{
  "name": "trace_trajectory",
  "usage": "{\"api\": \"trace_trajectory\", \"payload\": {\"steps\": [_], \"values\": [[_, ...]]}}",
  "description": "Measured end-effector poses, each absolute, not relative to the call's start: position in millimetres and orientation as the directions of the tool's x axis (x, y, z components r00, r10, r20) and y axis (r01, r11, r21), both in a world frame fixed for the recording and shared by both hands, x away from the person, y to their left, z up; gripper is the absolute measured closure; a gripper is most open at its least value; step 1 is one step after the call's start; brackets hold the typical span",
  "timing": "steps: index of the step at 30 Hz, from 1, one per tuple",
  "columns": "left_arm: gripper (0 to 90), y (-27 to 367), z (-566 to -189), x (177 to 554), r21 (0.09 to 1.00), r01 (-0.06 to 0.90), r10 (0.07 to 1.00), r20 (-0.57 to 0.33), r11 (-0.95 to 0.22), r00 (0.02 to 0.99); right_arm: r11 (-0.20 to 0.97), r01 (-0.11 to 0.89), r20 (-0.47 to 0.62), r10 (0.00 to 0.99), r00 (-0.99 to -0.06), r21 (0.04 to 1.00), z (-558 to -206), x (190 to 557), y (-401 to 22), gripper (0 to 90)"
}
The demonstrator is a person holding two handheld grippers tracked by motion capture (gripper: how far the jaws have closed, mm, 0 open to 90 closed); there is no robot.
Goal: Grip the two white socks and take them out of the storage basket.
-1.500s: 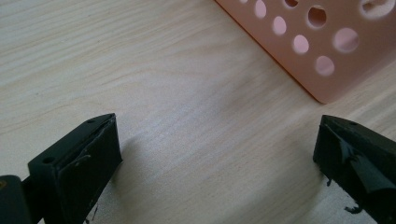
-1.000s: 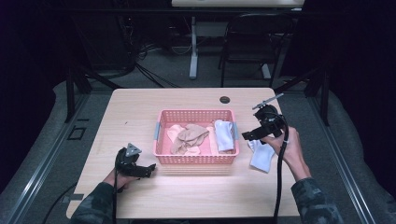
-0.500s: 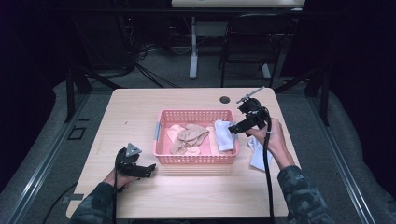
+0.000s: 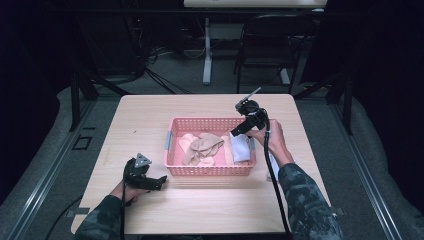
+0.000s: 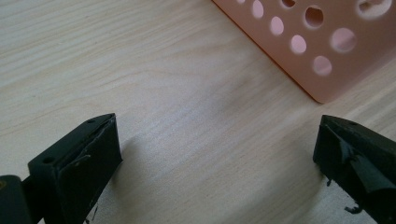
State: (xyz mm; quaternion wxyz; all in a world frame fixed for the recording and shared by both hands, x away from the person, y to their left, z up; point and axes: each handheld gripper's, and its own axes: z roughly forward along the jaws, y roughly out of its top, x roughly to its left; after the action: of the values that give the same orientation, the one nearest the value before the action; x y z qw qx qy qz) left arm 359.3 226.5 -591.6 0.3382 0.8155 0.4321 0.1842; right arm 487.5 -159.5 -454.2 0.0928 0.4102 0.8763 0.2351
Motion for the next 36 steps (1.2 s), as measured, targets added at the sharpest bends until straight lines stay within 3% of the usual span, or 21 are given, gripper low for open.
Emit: {"api": "trace_trajectory", "payload": {"steps": [13, 15, 16, 20, 36], "values": [[0.6, 226.3, -591.7, 359.2, 0.712, 0.578, 0.827, 0.006, -0.399, 0.563, 0.558, 0.729, -0.035, 0.803, -0.595, 0.398, -481.3, 502.4, -151.7, 52.7], [0.6, 226.2, -591.7, 359.2, 0.712, 0.578, 0.827, 0.006, -0.398, 0.562, 0.553, 0.736, -0.052, 0.811, -0.582, 0.39, -484.8, 501.1, -150.3, 59.8], [0.6, 226.2, -591.8, 359.2, 0.713, 0.578, 0.827, 0.006, -0.398, 0.562, 0.553, 0.741, -0.055, 0.813, -0.579, 0.38, -486.0, 500.5, -150.4, 69.5], [0.6, 226.4, -591.6, 359.3, 0.711, 0.577, 0.826, 0.008, -0.401, 0.564, 0.559, 0.737, -0.051, 0.808, -0.587, 0.38, -480.5, 496.0, -150.1, 83.3], [0.6, 226.2, -591.7, 359.0, 0.712, 0.577, 0.827, 0.009, -0.399, 0.562, 0.534, 0.685, -0.012, 0.793, -0.609, 0.496, -432.8, 467.9, -158.2, 85.6]]}}
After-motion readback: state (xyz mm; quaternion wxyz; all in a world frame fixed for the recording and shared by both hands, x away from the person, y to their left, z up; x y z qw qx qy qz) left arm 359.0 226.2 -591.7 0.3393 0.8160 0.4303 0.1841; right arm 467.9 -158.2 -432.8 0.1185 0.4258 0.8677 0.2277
